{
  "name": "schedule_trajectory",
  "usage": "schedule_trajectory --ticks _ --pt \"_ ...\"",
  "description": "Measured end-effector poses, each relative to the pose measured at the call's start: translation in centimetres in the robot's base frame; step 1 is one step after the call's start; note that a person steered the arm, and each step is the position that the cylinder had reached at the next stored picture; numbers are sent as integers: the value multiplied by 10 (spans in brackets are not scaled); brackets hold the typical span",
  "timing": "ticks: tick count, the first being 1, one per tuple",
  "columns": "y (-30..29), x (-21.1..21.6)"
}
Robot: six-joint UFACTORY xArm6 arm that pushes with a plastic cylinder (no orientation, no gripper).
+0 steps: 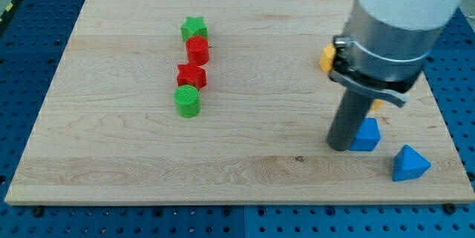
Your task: Point your arm at yellow heart
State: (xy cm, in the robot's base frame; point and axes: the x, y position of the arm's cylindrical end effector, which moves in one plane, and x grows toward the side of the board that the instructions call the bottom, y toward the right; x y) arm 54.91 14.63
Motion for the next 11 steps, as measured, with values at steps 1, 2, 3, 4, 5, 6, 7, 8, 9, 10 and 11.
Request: schedule_trajectory --ticks 1,2,3,4,5,6,7,8,9,10,11 --pt "27 0" --pt "47 0" --pt "69 0" --pt "50 -7" --pt "9 -48" --pt "-5 -99" --pt "9 -116" --pt "11 -116" --pt "23 -113" --pt "50 -113" --pt "62 -109"
